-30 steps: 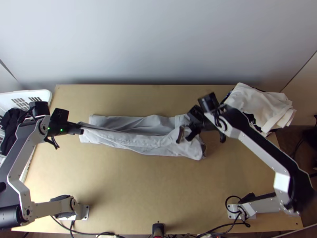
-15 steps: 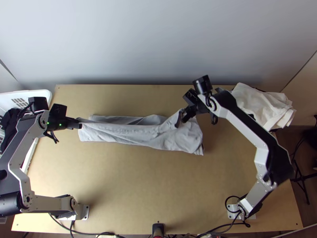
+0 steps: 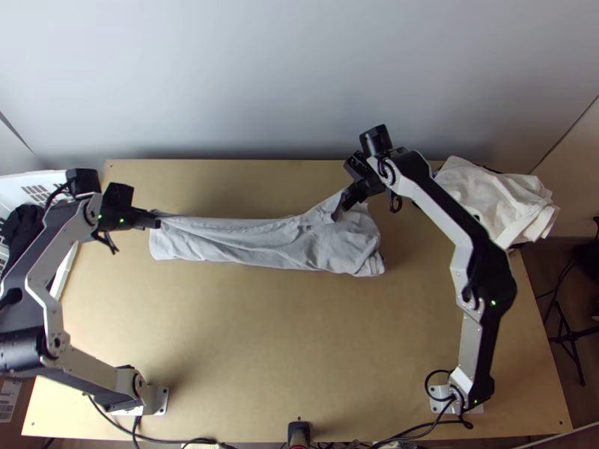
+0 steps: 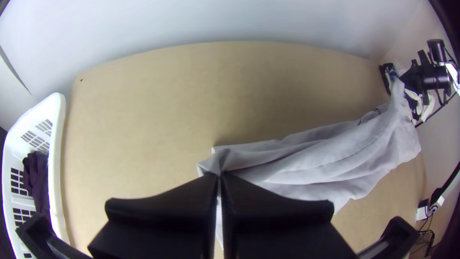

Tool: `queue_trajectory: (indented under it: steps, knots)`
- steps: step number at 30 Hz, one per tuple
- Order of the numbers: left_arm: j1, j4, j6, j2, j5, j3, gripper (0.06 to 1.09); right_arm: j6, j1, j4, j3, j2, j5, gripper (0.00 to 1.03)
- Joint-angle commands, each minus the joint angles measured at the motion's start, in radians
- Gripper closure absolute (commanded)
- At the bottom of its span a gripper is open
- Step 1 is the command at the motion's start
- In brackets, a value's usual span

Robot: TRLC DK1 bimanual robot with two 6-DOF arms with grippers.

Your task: Fold the t-shirt

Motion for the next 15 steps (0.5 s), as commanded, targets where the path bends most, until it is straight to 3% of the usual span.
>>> queue_trajectory:
  steps: [1, 7, 8, 9, 11, 12, 15]
  knots:
    - [-0.03, 0.021, -0.014, 0.122, -0.002, 0.067, 1.05, 0.001, -0.021, -0.008, 0.089, 0.121, 0.021, 1.0]
    - [-0.036, 0.041, -0.016, 0.193, -0.002, 0.075, 1.05, 0.023, -0.025, -0.008, 0.115, 0.187, 0.029, 1.0]
    - [-0.037, 0.041, -0.02, 0.199, -0.003, 0.075, 0.99, 0.026, -0.025, -0.012, 0.116, 0.188, 0.027, 0.97]
    - [-0.039, 0.038, -0.023, 0.202, -0.002, 0.075, 0.86, 0.033, -0.021, -0.012, 0.115, 0.188, 0.027, 0.8]
    - [-0.04, 0.023, -0.023, 0.21, -0.002, 0.073, 0.58, 0.05, -0.021, -0.03, 0.118, 0.188, 0.027, 0.27]
    - [-0.042, 0.015, -0.023, 0.21, -0.003, 0.072, 0.51, 0.053, -0.021, -0.05, 0.127, 0.188, 0.027, 0.07]
    - [-0.04, -0.022, -0.029, 0.19, -0.003, 0.068, 0.24, 0.069, -0.02, -0.119, 0.158, 0.168, 0.027, 0.03]
